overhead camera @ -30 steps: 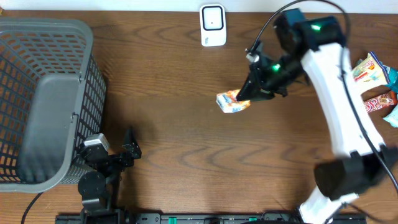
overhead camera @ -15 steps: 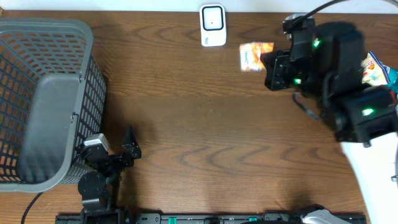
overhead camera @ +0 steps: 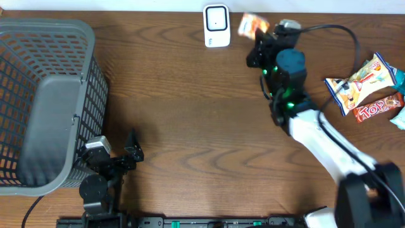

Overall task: Scan the item barcode
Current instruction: 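Hold the Kleenex box up in front of the scanner face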

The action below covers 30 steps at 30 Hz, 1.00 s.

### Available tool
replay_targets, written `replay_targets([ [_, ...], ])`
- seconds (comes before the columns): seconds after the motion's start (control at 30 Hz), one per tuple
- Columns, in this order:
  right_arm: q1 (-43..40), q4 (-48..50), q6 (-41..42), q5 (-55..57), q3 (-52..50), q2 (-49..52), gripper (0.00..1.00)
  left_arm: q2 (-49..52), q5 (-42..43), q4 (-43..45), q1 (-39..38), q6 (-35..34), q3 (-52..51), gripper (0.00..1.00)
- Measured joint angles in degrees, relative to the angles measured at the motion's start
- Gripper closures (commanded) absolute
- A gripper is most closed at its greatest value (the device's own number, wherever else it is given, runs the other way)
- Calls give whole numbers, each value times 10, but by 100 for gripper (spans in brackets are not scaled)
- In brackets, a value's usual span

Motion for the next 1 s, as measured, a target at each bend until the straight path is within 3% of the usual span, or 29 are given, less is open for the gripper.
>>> replay_targets([
  [0.2, 0, 263, -40, -36, -1, 148, 99, 0, 0, 0, 0, 0, 0, 2],
  [0.37, 0, 338, -50, -87, 27, 242, 99, 0, 0, 0, 0, 0, 0, 2],
  [0.7, 0, 190, -109, -138, 283, 382, 99, 0, 0, 0, 0, 0, 0, 2],
  [1.0, -3, 143, -136, -145, 437, 501, 99, 0, 0, 0, 0, 0, 0, 2],
])
